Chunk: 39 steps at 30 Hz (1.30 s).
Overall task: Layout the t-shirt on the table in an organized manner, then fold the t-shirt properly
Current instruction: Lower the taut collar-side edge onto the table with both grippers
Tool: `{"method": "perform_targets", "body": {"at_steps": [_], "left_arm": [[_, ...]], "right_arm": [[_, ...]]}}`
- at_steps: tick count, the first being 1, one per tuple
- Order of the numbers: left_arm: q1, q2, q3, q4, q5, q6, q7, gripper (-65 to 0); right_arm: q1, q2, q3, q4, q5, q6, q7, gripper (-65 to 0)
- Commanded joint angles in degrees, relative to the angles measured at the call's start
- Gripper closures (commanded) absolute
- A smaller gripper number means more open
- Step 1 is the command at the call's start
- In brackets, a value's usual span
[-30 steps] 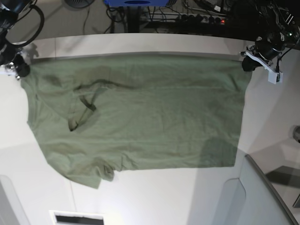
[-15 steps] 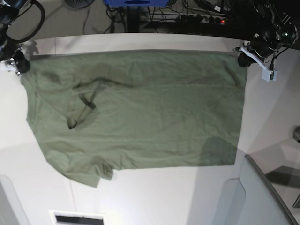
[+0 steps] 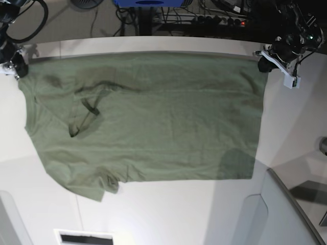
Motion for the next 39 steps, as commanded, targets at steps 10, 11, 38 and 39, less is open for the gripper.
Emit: {"method": "perform_targets", "body": {"at_steps": [10, 11, 38, 39], "left_arm": [[1.8, -0.7, -0.4, 0.9, -0.5, -0.3, -0.8, 0.0], [1.8, -0.7, -0.4, 0.9, -0.5, -0.3, -0.8, 0.0], [3.0, -0.7, -0.4, 0.8, -0.4, -0.3, -5.1, 0.0], [3.0, -0.7, -0.4, 0.8, -0.4, -0.3, -5.1, 0.0]], "right_arm": [[-0.5, 1.8, 4.1, 0.8, 0.8, 0.3, 0.9, -0.8], [-0.9, 1.8, 3.8, 0.8, 0.8, 0.3, 0.9, -0.8], [-2.8, 1.5, 3.9, 0.8, 0.9, 0.3, 0.9, -0.8], [-2.8, 1.5, 3.9, 0.8, 0.9, 0.3, 0.9, -1.2]]}}
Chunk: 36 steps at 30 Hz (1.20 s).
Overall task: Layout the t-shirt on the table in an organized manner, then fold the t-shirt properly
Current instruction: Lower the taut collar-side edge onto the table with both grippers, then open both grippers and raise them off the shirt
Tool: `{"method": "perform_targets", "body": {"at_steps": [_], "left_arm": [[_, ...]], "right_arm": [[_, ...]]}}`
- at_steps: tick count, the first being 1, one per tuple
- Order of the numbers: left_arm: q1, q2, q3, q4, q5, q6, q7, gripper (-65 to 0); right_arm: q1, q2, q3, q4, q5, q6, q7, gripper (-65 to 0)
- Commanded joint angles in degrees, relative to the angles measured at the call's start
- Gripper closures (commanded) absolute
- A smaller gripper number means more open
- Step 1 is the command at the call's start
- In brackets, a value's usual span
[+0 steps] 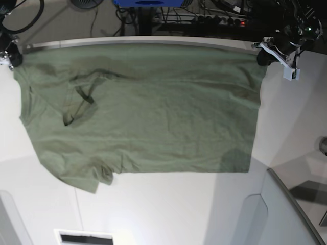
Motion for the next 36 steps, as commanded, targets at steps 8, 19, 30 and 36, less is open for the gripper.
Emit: {"method": "perform_targets", "body": {"at_steps": [8, 19, 30, 36], "left_arm": [[-0.3, -0.7, -0.2, 0.9, 6.4, -0.2, -1.1, 0.0], [-0.5, -0.1, -0.3, 1.4, 9.1, -0.2, -1.2, -38.0], [-3.9, -3.4, -3.8, 0.8, 9.5, -0.2, -1.3, -54.0], [-8.5, -7.7, -10.9, -3.1, 9.6, -0.2, -1.3, -54.0]], "right_arm": [[0.2, 0.0, 0.7, 0.8, 0.7, 0.1, 1.3, -10.2], [0.4, -0.3, 0.8, 1.3, 0.7, 0.1, 1.3, -39.6], [3.7, 3.4, 0.2, 1.0, 0.6, 0.1, 1.4, -40.2], [11.4, 11.2, -7.6, -2.0, 0.5, 0.1, 1.6, -40.5]]}}
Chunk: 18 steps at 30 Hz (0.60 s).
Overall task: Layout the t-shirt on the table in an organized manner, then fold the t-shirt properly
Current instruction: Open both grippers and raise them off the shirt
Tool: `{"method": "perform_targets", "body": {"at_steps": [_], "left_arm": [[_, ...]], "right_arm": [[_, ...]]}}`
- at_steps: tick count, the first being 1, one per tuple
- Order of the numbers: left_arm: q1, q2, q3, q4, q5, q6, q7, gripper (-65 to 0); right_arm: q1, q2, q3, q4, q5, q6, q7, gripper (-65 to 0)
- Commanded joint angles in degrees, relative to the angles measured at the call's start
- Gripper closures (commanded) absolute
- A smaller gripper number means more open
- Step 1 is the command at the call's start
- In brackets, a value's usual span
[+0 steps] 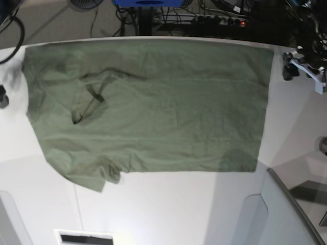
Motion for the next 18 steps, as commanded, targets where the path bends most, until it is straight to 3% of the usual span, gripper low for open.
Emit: {"method": "perform_targets", "body": {"at_steps": [1, 4, 8, 12, 18], "left_arm": [[-0.8, -2.4, -0.2, -0.8, -0.5, -0.1, -0.8, -54.0], [-3.5, -5.8, 0.1, -5.4, -0.5, -0.1, -0.8, -53.8], [-6.6, -7.0, 0.1, -7.5, -1.0, -0.1, -0.8, -53.5], [-6.8, -6.8, 3.8, -5.7, -1.1, -0.1, -0.8, -53.5], [-6.6, -5.8, 6.9, -5.1, -1.1, -0.1, -0.8, -53.5]], "right_arm": [[3.3, 3.3, -2.7, -1.4, 1.1, 0.6, 0.9, -40.5], [12.3, 8.6, -12.9, -12.2, 1.1, 0.8, 1.4, -40.5], [22.7, 12.6, -29.4, -26.6, 1.1, 0.9, 10.4, -40.5], [31.5, 12.9, -44.1, -38.9, 1.2, 0.9, 17.1, -40.7], [34.4, 11.3, -48.7, -50.2, 1.2, 0.9, 26.0, -40.7]]}}
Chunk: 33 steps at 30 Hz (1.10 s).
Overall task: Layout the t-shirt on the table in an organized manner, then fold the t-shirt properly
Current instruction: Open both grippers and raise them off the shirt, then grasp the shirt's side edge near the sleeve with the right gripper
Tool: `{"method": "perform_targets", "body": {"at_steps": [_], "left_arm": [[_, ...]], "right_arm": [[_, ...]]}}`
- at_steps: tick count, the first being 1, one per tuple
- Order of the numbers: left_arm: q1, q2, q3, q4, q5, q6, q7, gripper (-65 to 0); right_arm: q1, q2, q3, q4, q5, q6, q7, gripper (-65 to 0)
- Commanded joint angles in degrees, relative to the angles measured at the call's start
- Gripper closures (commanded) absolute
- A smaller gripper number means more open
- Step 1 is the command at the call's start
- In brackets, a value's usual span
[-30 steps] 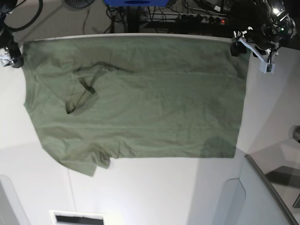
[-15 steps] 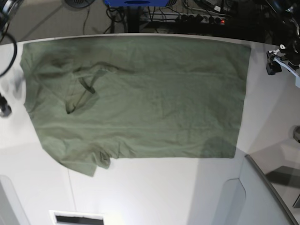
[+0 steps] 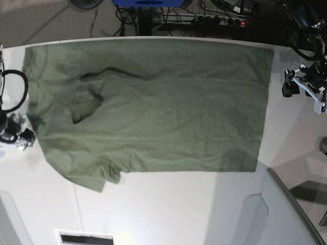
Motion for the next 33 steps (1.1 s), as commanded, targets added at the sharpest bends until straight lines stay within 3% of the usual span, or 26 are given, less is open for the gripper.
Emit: {"method": "perform_targets", "body": {"at_steps": [1, 11, 17, 28, 31, 33], "left_arm": [[-0.3, -0.8, -0.4, 0.9, -0.4, -0.1, -1.0, -53.5], [-0.8, -0.6, 0.2, 0.8, -0.4, -0.1, -1.0, -53.5], [-0.5, -0.6, 0.2, 0.8, -0.4, -0.1, -1.0, -53.5], [-0.3, 0.2, 0.2, 0.8, -0.4, -0.1, -1.0, -53.5], [-0.2, 0.5, 0.0, 0.8, -0.4, -0.1, -1.0, -53.5], [-0.2, 0.5, 0.0, 0.8, -0.4, -0.1, -1.0, -53.5]], "right_arm": [[1.3, 0.6, 0.0, 0.1, 0.3, 0.1, -0.5, -40.7], [-0.4, -0.8, 0.0, 3.5, 0.2, 0.2, -0.8, -40.5], [-0.9, -1.5, 0.0, 9.2, 0.2, 0.2, -4.6, -40.1], [-0.9, -3.1, 0.0, 9.5, 0.2, 0.2, -4.9, -39.3], [-0.9, -3.1, 0.0, 9.6, 0.2, 0.2, -4.6, -30.9], [-0.9, -3.1, 0.0, 9.6, 0.2, 0.2, -4.6, -18.8]]}}
